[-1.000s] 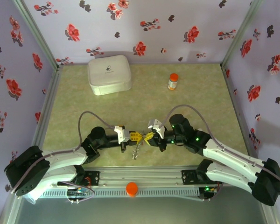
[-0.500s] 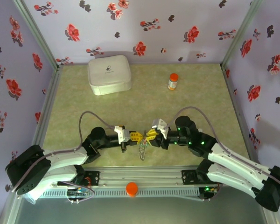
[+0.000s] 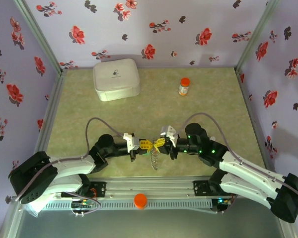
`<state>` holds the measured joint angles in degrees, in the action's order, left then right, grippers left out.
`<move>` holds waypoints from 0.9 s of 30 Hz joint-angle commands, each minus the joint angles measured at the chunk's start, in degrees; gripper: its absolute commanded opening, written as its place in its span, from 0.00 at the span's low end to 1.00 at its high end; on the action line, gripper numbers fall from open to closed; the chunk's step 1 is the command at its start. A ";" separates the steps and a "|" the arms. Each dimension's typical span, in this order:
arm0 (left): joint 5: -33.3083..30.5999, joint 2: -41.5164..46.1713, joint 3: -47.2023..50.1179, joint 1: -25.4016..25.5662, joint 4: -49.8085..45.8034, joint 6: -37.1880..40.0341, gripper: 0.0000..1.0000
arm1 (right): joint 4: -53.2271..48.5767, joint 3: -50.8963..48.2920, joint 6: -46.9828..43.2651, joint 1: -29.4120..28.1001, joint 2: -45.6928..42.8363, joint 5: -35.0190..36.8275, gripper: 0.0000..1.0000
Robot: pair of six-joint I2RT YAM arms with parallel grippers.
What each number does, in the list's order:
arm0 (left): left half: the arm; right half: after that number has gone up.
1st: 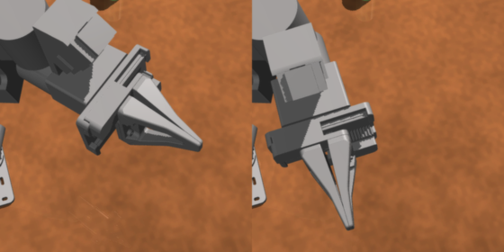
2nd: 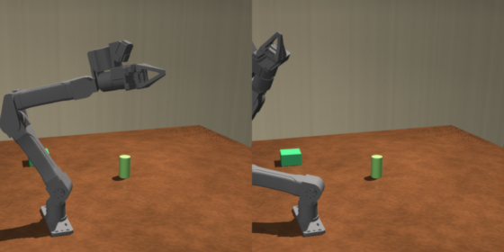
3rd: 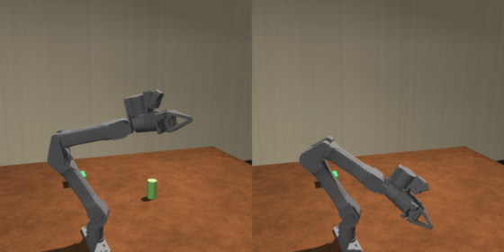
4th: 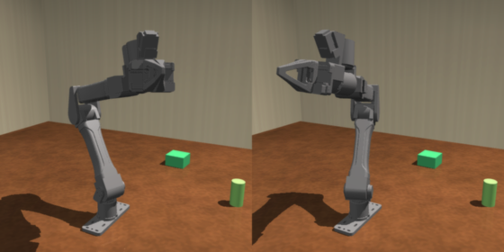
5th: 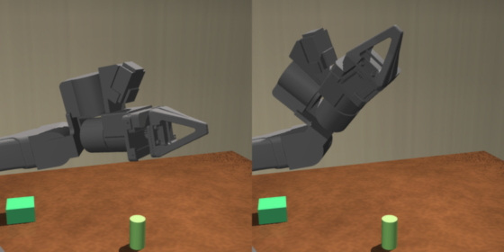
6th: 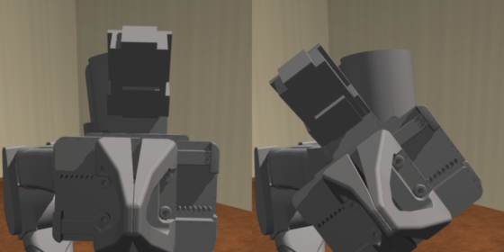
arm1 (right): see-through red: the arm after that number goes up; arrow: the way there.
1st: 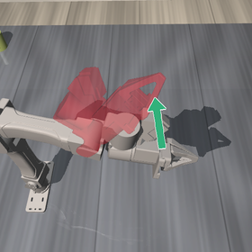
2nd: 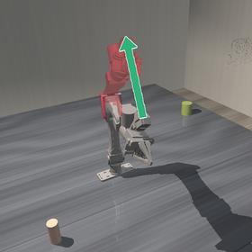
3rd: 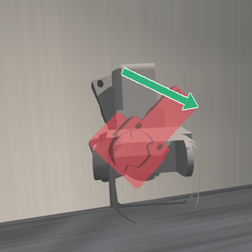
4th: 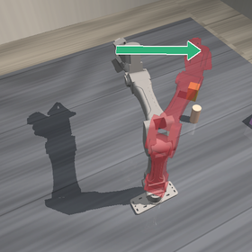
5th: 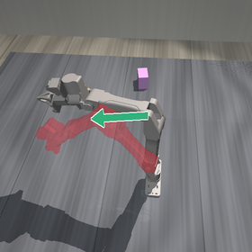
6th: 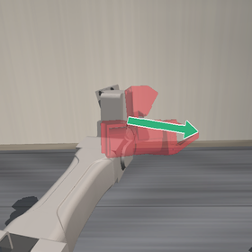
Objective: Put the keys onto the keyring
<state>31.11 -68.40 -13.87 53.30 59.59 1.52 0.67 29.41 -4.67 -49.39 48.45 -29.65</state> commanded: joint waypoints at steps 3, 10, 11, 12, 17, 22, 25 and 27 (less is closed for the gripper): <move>1.46 0.23 -2.04 0.62 4.84 -0.47 0.00 | 1.39 -0.54 0.38 -0.18 0.32 -1.46 0.01; -2.16 1.45 -1.88 0.53 -1.98 2.99 0.27 | -7.85 4.34 -5.15 -0.18 0.63 0.32 0.00; -2.32 2.14 -2.51 0.53 -6.03 4.60 0.27 | -10.17 5.31 -6.51 -0.17 0.75 0.61 0.00; -2.31 2.98 -2.91 0.58 -11.81 6.59 0.27 | -13.14 6.86 -7.88 -0.26 1.27 0.85 0.00; -1.36 4.61 -7.77 0.84 -25.84 11.46 0.23 | -24.39 13.75 -14.23 -1.29 5.37 2.16 0.00; 0.07 3.83 -9.53 0.82 -29.34 12.40 0.23 | -27.54 17.68 -17.13 -2.78 9.72 3.37 0.00; 1.21 3.11 -10.84 0.84 -32.16 13.38 0.13 | -27.74 18.90 -17.82 -3.41 11.26 3.22 0.00; 1.60 2.85 -11.22 0.84 -32.78 13.73 0.02 | -27.76 19.41 -17.95 -3.61 11.95 2.98 0.00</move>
<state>31.57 -64.88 -22.85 53.89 30.04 12.99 -26.24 46.11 -20.47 -52.05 60.05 -25.69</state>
